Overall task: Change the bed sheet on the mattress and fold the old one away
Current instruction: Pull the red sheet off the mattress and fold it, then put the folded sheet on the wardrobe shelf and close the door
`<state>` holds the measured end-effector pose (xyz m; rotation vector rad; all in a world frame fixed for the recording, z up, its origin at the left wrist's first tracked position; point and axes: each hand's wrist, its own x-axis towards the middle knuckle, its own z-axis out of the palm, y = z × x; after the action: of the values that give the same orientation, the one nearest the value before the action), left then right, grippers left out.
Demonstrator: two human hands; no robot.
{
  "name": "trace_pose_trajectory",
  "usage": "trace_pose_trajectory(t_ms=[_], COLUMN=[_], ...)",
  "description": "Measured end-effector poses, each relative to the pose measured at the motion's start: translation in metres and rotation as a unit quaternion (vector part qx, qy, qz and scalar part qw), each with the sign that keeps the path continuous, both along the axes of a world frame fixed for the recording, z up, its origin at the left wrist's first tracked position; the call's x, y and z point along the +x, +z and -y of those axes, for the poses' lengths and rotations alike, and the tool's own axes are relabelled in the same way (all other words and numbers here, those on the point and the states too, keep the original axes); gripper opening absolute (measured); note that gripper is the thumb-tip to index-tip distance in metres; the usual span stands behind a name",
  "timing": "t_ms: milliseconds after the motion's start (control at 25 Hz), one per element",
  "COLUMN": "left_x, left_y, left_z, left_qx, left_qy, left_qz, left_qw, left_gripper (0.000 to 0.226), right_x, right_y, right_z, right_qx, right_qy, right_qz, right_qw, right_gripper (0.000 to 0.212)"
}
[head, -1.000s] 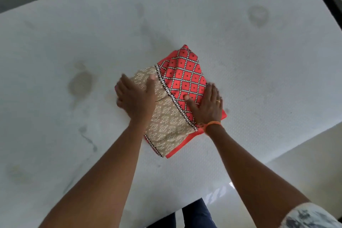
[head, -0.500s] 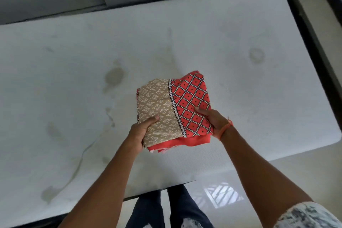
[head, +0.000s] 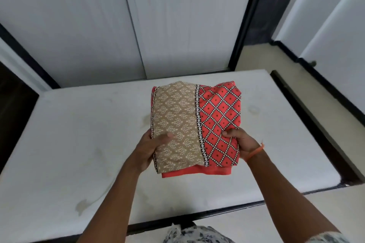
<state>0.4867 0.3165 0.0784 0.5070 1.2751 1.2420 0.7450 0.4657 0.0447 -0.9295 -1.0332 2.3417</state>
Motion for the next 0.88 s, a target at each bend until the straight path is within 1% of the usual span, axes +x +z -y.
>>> trace_pose_trajectory(t_ms=[80, 200, 320, 360, 440, 520, 640, 680, 800, 880], left_x=[0.015, 0.046, 0.082, 0.100, 0.140, 0.190, 0.272, 0.304, 0.399, 0.452], left_y=[0.021, 0.041, 0.052, 0.056, 0.062, 0.067, 0.074, 0.075, 0.081, 0.084], left_z=[0.013, 0.031, 0.032, 0.029, 0.018, 0.000, -0.035, -0.047, -0.085, -0.109], left_qx=[0.020, 0.040, 0.067, 0.077, 0.092, 0.106, 0.124, 0.126, 0.129, 0.126], left_qy=[0.009, 0.020, 0.019, 0.018, 0.015, -0.001, -0.036, -0.046, -0.077, -0.101], left_qz=[0.011, 0.015, 0.009, 0.013, 0.017, 0.017, 0.016, 0.015, 0.018, 0.014], left_qw=[1.000, 0.999, 0.998, 0.997, 0.995, 0.994, 0.991, 0.991, 0.988, 0.987], left_gripper=[0.086, 0.081, 0.077, 0.072, 0.063, 0.059, 0.058, 0.057, 0.057, 0.056], right_x=[0.020, 0.056, 0.099, 0.119, 0.162, 0.214, 0.300, 0.332, 0.430, 0.488], right_y=[0.024, 0.054, 0.078, 0.085, 0.098, 0.108, 0.112, 0.114, 0.116, 0.119], right_z=[0.020, 0.050, 0.067, 0.071, 0.074, 0.071, 0.055, 0.049, 0.025, 0.012], right_qx=[0.028, 0.075, 0.099, 0.094, 0.076, 0.087, 0.092, 0.094, 0.090, 0.095], right_qy=[-0.003, 0.000, -0.037, -0.057, -0.088, -0.125, -0.180, -0.193, -0.238, -0.250], right_qz=[0.007, 0.006, 0.002, -0.007, -0.029, -0.041, -0.033, -0.025, -0.004, 0.018], right_qw=[1.000, 0.997, 0.994, 0.994, 0.993, 0.988, 0.979, 0.976, 0.967, 0.963], right_gripper=[0.074, 0.072, 0.074, 0.075, 0.070, 0.066, 0.073, 0.070, 0.050, 0.043])
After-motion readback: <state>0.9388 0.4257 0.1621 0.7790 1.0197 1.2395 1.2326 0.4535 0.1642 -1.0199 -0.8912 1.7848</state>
